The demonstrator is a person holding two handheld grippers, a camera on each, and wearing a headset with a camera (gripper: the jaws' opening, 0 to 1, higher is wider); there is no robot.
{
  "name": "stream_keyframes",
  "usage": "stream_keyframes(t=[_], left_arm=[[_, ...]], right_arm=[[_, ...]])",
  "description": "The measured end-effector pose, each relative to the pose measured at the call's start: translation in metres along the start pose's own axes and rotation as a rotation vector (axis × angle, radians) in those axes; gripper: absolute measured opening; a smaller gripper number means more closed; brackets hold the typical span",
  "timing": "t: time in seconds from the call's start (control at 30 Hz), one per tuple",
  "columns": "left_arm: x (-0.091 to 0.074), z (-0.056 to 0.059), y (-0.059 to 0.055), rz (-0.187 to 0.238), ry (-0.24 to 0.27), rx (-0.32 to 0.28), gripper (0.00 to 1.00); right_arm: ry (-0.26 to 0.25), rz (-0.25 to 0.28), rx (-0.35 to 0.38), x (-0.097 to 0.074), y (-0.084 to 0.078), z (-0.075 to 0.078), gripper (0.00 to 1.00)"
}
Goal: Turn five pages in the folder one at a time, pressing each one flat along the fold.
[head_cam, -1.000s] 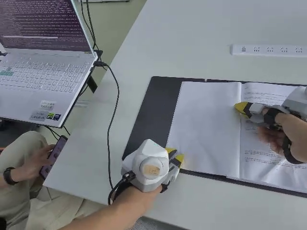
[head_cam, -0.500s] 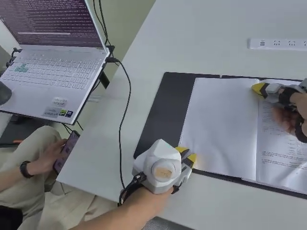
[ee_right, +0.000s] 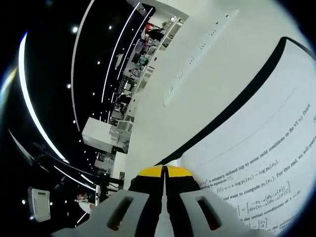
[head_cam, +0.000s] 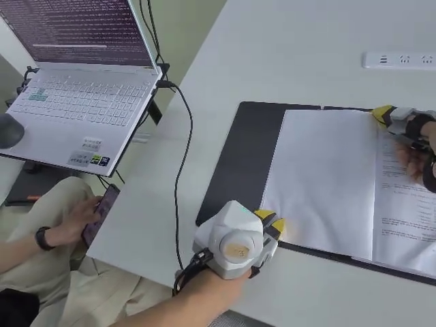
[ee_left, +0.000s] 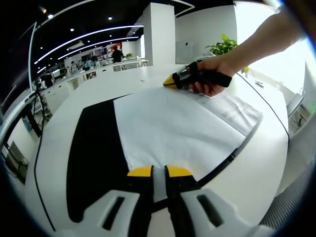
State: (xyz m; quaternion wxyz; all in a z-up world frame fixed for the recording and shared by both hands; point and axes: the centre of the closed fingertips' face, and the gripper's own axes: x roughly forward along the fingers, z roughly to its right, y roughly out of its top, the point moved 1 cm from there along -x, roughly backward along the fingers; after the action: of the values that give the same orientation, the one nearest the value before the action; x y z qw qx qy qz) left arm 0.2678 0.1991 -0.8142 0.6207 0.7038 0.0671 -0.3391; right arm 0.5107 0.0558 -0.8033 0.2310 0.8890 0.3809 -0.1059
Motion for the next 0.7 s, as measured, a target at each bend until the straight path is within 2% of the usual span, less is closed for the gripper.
stream_keyframes(t=[0.1, 0.37, 0.5, 0.7], left_arm=[[0.000, 0.000, 0.000, -0.001, 0.003, 0.002, 0.07], [0.000, 0.001, 0.000, 0.000, 0.007, 0.001, 0.07], [0.001, 0.000, 0.000, 0.001, 0.008, -0.009, 0.07], [0.000, 0.001, 0.000, -0.003, 0.006, -0.005, 0.07]], right_arm=[[-0.002, -0.033, 0.000, -0.003, -0.004, 0.001, 0.00], [-0.001, -0.115, -0.006, -0.024, -0.027, 0.000, 0.00], [0.008, -0.170, 0.070, -0.037, -0.039, 0.003, 0.00], [0.032, -0.202, 0.088, -0.060, -0.061, 0.001, 0.00]])
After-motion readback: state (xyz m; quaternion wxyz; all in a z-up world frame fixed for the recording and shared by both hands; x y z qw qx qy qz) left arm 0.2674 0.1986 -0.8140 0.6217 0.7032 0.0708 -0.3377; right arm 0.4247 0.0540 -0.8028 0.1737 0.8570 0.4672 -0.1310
